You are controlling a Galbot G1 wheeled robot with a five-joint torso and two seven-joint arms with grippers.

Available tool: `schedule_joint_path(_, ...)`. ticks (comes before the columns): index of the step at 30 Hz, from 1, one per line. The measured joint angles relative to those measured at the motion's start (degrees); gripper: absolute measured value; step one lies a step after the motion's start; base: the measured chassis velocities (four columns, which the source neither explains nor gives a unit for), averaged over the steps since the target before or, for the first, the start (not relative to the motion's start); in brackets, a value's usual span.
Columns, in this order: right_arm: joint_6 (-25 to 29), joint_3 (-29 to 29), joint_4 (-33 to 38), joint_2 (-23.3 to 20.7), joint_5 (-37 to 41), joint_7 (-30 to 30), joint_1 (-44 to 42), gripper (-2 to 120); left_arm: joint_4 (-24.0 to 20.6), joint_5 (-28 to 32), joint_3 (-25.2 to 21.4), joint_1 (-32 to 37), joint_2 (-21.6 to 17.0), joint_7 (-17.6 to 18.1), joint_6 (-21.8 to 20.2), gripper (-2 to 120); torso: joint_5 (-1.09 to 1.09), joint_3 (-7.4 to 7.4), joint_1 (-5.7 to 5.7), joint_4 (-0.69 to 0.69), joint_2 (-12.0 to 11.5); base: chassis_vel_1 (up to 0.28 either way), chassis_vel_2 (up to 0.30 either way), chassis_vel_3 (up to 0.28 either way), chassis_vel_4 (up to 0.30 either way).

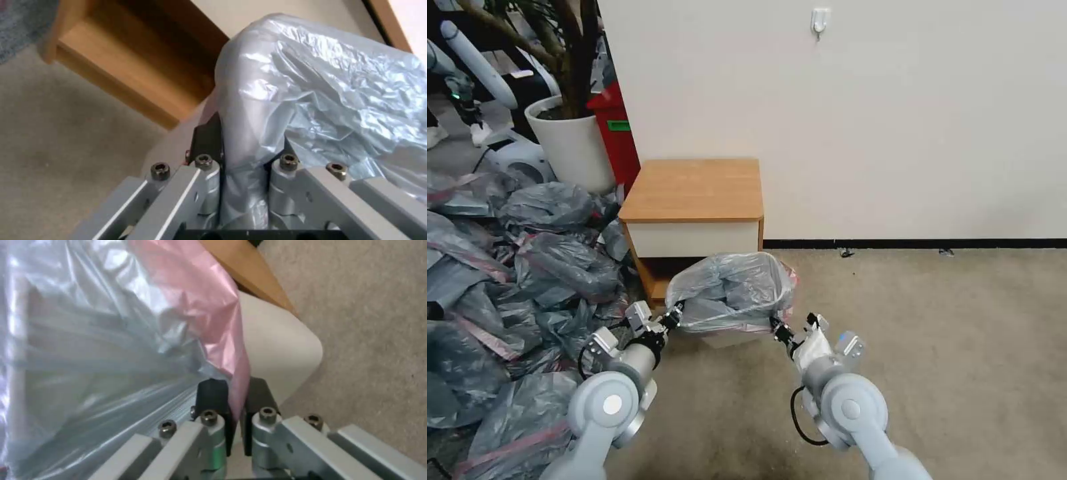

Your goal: Pick up the garbage bag from the table and place it over the trash can.

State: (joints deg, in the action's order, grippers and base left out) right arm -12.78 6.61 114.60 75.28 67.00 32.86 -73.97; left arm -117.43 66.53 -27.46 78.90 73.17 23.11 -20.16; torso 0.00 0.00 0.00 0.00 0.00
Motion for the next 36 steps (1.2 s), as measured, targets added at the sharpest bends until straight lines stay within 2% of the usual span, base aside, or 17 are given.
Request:
schedule_joint_path(1, 0.0, 0.0, 0.0, 0.0, 0.0, 0.0, 0.0, 6, 0.0, 0.0, 0.0, 0.0, 0.0, 0.0, 0.0, 10, 0.00, 0.00, 0.00, 0.00, 0.0, 0.000, 0.000, 0.000, 0.000)
schedule_joint_path(4, 1.7, -0.7, 0.6, -0.9, -3.5, -2.4, -0.9, 18, 0.7, 0.1, -0.1, -0.7, -1.3, -0.2, 0.0, 10, 0.00, 0.00, 0.00, 0.00, 0.0, 0.000, 0.000, 0.000, 0.000)
schedule_joint_path(6, 1.9, -0.8, 0.6, -1.1, -4.2, -2.8, -1.1, 20, 0.8, 0.2, -0.1, -0.9, -1.5, -0.2, 0.0, 10, 0.00, 0.00, 0.00, 0.00, 0.0, 0.000, 0.000, 0.000, 0.000)
schedule_joint_path(8, 2.8, -1.6, 0.7, -2.4, -7.6, -4.1, -2.1, 34, 1.5, 0.9, -0.5, -1.7, -3.4, -0.9, 0.0, 10, 0.00, 0.00, 0.00, 0.00, 0.0, 0.000, 0.000, 0.000, 0.000)
schedule_joint_path(10, 3.2, -1.7, 0.5, -2.8, -8.6, -4.4, -2.4, 38, 1.8, 1.0, -0.7, -1.8, -4.2, -1.2, 0.0, 10, 0.00, 0.00, 0.00, 0.00, 0.0, 0.000, 0.000, 0.000, 0.000)
schedule_joint_path(13, 5.6, -2.2, -0.8, -4.3, -12.6, -6.9, -4.4, 54, 2.1, 2.6, -1.6, -1.9, -6.8, -2.7, 0.0, 10, 0.00, 0.00, 0.00, 0.00, 0.0, 0.000, 0.000, 0.000, 0.000)
schedule_joint_path(14, 5.6, -2.2, -0.8, -4.3, -12.6, -6.9, -4.4, 54, 2.1, 2.6, -1.6, -1.9, -6.8, -2.7, 0.0, 10, 0.00, 0.00, 0.00, 0.00, 0.0, 0.000, 0.000, 0.000, 0.000)
schedule_joint_path(17, 8.1, -2.5, -1.0, -4.4, -13.8, -9.9, -5.2, 68, 2.1, 3.8, -1.9, -1.8, -7.5, -3.1, 0.1, 10, 0.00, 0.00, 0.00, 0.00, 0.0, 0.000, 0.000, 0.000, 0.000)
schedule_joint_path(18, 8.1, -2.5, -1.0, -4.4, -13.8, -9.9, -5.2, 68, 2.1, 3.8, -1.9, -1.8, -7.5, -3.1, 0.1, 10, 0.00, 0.00, 0.00, 0.00, 0.0, 0.000, 0.000, 0.000, 0.000)
schedule_joint_path(21, 9.5, -3.1, -0.7, -3.8, -14.2, -11.7, -5.1, 84, 2.1, 3.8, -1.7, -1.4, -7.3, -3.4, 0.1, 9, 0.00, 0.00, 0.00, 0.00, 0.0, 0.000, 0.000, 0.000, 0.000)
schedule_joint_path(22, 9.5, -3.1, -0.7, -3.8, -14.2, -11.7, -5.1, 84, 2.1, 3.8, -1.7, -1.4, -7.3, -3.4, 0.1, 9, 0.00, 0.00, 0.00, 0.00, 0.0, 0.000, 0.000, 0.000, 0.000)
schedule_joint_path(25, 11.4, -3.4, -0.3, -3.7, -14.4, -13.5, -5.0, 96, 2.1, 3.8, -1.6, -1.2, -7.0, -3.4, -0.3, 9, 0.00, 0.00, 0.00, 0.00, 0.0, 0.000, 0.000, 0.000, 0.000)
schedule_joint_path(32, 15.1, -2.9, -0.2, -5.0, -15.8, -19.1, -6.1, 100, 3.1, 4.5, -1.9, -1.7, -7.8, -3.5, -0.7, 9, 0.00, 0.00, 0.00, 0.00, 0.0, 0.000, 0.000, 0.000, 0.000)
schedule_joint_path(36, 15.7, -1.6, -0.8, -5.9, -15.6, -19.6, -5.7, 100, 4.0, 5.8, -2.9, -1.9, -9.2, -6.0, -2.1, 9, 0.00, 0.00, 0.00, 0.00, 0.0, 0.000, 0.000, 0.000, 0.000)
